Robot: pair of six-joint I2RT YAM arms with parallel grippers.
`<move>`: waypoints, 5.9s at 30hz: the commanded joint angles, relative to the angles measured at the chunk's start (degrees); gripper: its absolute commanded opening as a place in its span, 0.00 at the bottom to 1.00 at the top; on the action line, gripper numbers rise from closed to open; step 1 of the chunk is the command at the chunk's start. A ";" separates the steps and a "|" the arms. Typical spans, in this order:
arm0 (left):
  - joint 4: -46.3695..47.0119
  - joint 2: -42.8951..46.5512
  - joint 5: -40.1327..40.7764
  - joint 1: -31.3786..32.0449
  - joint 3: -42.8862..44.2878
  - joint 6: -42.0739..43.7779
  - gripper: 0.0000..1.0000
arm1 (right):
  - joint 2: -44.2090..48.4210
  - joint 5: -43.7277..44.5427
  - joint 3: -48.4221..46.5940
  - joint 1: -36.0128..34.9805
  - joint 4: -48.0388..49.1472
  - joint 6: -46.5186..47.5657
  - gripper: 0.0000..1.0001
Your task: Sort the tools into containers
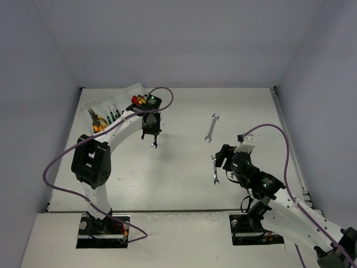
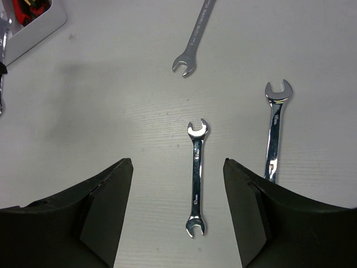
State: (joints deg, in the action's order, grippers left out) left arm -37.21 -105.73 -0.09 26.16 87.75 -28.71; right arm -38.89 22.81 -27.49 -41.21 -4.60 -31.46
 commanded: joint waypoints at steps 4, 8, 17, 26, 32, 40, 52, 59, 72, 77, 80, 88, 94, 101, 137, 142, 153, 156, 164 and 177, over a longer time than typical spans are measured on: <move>1.43 -2.96 2.22 -12.16 13.29 -2.98 0.00 | -1.65 2.26 -0.84 0.25 2.12 -0.18 0.64; 3.71 -8.61 1.52 -16.51 18.41 -5.82 0.00 | -1.74 2.35 -0.90 0.34 2.08 -0.35 0.64; 2.98 -22.21 0.25 -22.08 30.69 -7.26 0.08 | -4.29 2.76 -1.76 0.43 2.14 0.16 0.64; 2.95 -15.44 2.23 -21.18 28.52 -1.60 0.55 | -11.06 1.59 -2.82 0.60 1.97 -1.62 0.64; 3.05 -1.65 1.84 -18.75 19.81 1.09 0.59 | -23.06 -1.45 -3.71 1.17 2.05 -5.04 0.61; 2.94 19.71 -4.18 -12.88 3.28 2.57 0.60 | -31.78 -0.90 -5.02 1.74 3.08 -5.83 0.48; 3.86 38.62 -7.48 -11.31 -20.10 9.92 0.60 | -40.96 -3.22 -6.08 2.19 7.45 -4.66 0.23; 5.00 41.14 -7.24 -12.02 -24.29 11.00 0.60 | -46.21 -6.20 -7.96 -1.85 10.90 -5.60 0.00; 5.75 43.66 -6.55 -13.48 -26.61 9.95 0.60 | -64.85 -7.36 -27.46 -13.55 19.60 -8.95 0.00; 7.23 44.72 -8.75 -13.56 -27.34 9.36 0.60 | -61.79 -10.71 -26.55 -14.42 27.06 -4.21 0.00; 8.74 45.00 -11.33 -13.59 -27.98 9.02 0.60 | -59.11 -12.67 -24.96 -14.42 30.88 -1.67 0.00; 21.05 42.96 -27.15 -12.86 -32.49 -2.13 0.60 | -50.28 -17.79 -20.16 -14.70 40.62 7.15 0.00; 29.79 41.84 -28.19 -8.17 -35.63 -7.37 0.60 | -46.57 -20.66 -18.53 -14.95 44.77 8.88 0.00; 31.81 39.79 -25.17 -4.51 -35.28 -8.95 0.60 | -44.38 -21.84 -18.66 -14.95 46.06 9.07 0.00; 25.55 25.79 -22.92 -12.48 -17.92 -5.05 0.00 | -32.59 -12.19 -12.27 -13.99 39.87 10.54 0.54; 22.11 13.19 -24.54 -20.06 -6.01 -1.62 0.00 | -26.61 -8.33 -7.68 -11.98 34.87 10.34 0.54; 16.01 -12.18 -27.44 -29.73 20.98 3.83 0.00 | -14.46 -2.22 -1.46 -8.07 23.54 4.80 0.55; 14.93 -16.88 -26.86 -31.24 26.01 5.03 0.00 | -13.10 -0.03 -1.87 -5.64 16.99 2.07 0.55; 16.31 -22.91 -27.57 -32.75 29.75 5.21 0.22 | -12.83 5.98 -3.77 -0.59 5.64 -4.60 0.68; 13.54 -7.66 -16.71 -29.99 21.90 11.34 0.68 | -23.02 1.11 -7.04 13.16 -4.01 -8.31 0.72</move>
State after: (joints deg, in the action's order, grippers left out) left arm -24.17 -125.70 -22.00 -5.75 108.87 -21.45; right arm -61.35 24.41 -32.24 -32.20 -7.11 -38.75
